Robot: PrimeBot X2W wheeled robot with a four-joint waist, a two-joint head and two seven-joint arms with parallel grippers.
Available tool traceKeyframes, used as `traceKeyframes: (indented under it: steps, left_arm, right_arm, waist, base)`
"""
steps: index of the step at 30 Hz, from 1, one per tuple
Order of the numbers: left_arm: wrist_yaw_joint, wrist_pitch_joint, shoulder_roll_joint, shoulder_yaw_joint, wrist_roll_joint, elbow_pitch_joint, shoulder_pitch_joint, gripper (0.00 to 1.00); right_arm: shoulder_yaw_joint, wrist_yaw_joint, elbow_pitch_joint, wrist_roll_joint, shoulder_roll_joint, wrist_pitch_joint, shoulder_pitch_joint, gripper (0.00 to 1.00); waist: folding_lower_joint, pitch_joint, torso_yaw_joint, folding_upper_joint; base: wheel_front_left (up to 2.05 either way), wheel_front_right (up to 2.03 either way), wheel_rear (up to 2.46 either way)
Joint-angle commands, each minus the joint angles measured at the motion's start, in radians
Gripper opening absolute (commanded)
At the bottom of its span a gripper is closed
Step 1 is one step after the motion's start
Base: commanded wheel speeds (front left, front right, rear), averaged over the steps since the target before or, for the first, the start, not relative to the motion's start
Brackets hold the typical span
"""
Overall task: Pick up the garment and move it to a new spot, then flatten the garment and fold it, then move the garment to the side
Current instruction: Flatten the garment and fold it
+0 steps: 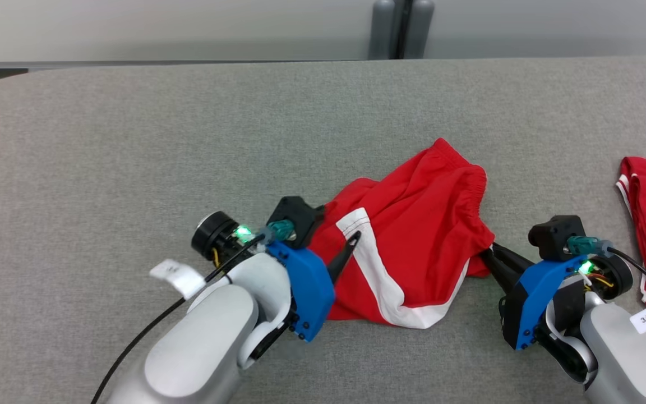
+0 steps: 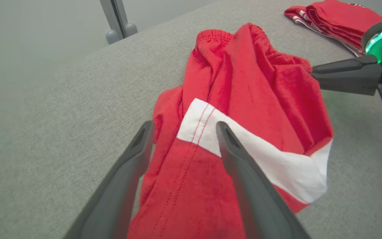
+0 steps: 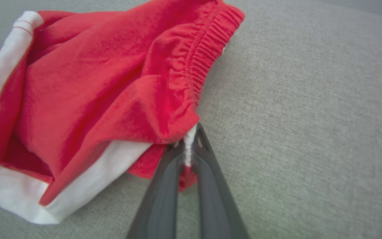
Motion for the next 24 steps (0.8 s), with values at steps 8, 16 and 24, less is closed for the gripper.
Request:
traceKeyframes:
  steps: [8, 16, 24]
  left_arm:
    - [0.000, 0.056, -0.005, -0.105, -0.146, 0.091, -0.134, 1.00]
    - [0.000, 0.094, 0.028, -0.231, -0.259, 0.065, -0.191, 1.00]
    - [0.000, 0.066, 0.065, -0.294, -0.280, 0.024, -0.207, 1.00]
  right_arm:
    - [0.026, 0.000, 0.006, -0.005, 0.013, -0.005, -0.044, 0.00]
    - [0.035, 0.000, 0.030, 0.002, 0.017, -0.025, -0.053, 0.00]
    - [0.036, 0.000, 0.047, 0.004, 0.020, -0.041, -0.051, 0.00]
  waist:
    - [-0.0001, 0.030, -0.026, 0.0000]
    - [-0.0001, 0.032, -0.031, 0.0000]
    - [-0.0001, 0.026, -0.029, 0.0000]
  base:
    - [0.00, 0.00, 0.00]
    - [0.00, 0.00, 0.00]
    - [0.00, 0.00, 0.00]
